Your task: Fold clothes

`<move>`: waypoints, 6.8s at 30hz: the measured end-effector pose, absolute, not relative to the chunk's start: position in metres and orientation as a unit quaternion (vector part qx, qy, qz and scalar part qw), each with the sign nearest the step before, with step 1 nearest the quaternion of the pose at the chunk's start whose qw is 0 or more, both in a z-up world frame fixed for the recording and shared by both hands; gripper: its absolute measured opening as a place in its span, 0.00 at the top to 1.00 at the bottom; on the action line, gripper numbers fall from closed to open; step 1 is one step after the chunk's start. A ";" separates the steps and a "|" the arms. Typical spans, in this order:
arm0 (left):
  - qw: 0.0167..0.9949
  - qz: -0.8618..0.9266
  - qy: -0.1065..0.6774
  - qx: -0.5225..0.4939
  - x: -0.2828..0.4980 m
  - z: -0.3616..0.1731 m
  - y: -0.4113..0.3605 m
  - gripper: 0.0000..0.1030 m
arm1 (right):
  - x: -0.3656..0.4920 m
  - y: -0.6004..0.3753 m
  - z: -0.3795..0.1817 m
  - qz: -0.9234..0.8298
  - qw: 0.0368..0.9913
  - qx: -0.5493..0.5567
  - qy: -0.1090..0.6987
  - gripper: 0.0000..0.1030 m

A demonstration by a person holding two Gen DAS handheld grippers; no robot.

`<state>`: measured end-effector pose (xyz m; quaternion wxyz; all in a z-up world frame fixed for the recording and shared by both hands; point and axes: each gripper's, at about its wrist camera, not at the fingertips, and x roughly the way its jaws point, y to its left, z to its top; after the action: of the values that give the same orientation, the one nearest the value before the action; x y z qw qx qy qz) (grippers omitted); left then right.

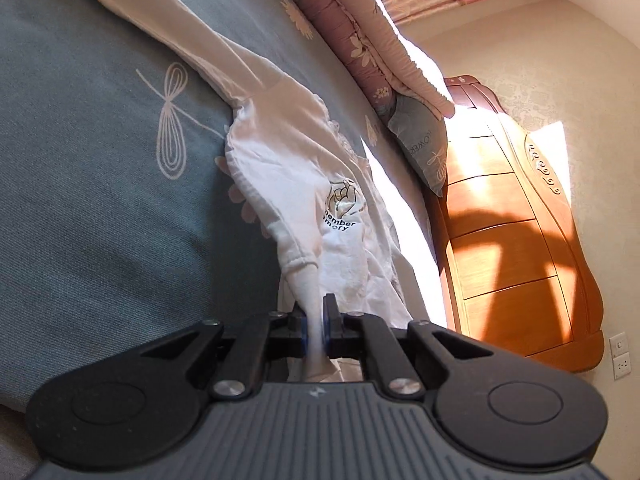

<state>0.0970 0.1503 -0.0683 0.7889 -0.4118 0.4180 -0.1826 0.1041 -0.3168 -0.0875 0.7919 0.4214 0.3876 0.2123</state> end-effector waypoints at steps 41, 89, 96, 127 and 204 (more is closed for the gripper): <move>0.762 -0.144 0.509 -0.374 0.110 -0.125 0.173 0.66 | 0.178 -0.076 -0.070 0.361 0.843 -0.050 0.396 0.36; 0.810 -0.174 0.466 -0.311 0.282 -0.122 0.166 0.49 | 0.177 -0.036 -0.062 0.335 0.867 -0.061 0.363 0.69; 0.834 -0.158 0.447 -0.282 0.308 -0.123 0.152 0.99 | 0.186 -0.073 -0.064 0.286 0.887 0.000 0.361 0.62; 0.804 -0.147 0.471 -0.331 0.138 -0.110 0.168 0.22 | 0.133 -0.077 -0.053 0.319 0.892 0.010 0.320 0.45; 0.732 -0.256 0.412 -0.479 0.120 -0.117 0.193 0.98 | 0.116 0.070 -0.085 0.277 0.864 -0.347 0.238 0.94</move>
<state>0.1195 0.1935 -0.1166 0.7320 -0.4787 0.4117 -0.2562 0.1158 0.0697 -0.0845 0.8638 -0.3470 0.2378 0.2774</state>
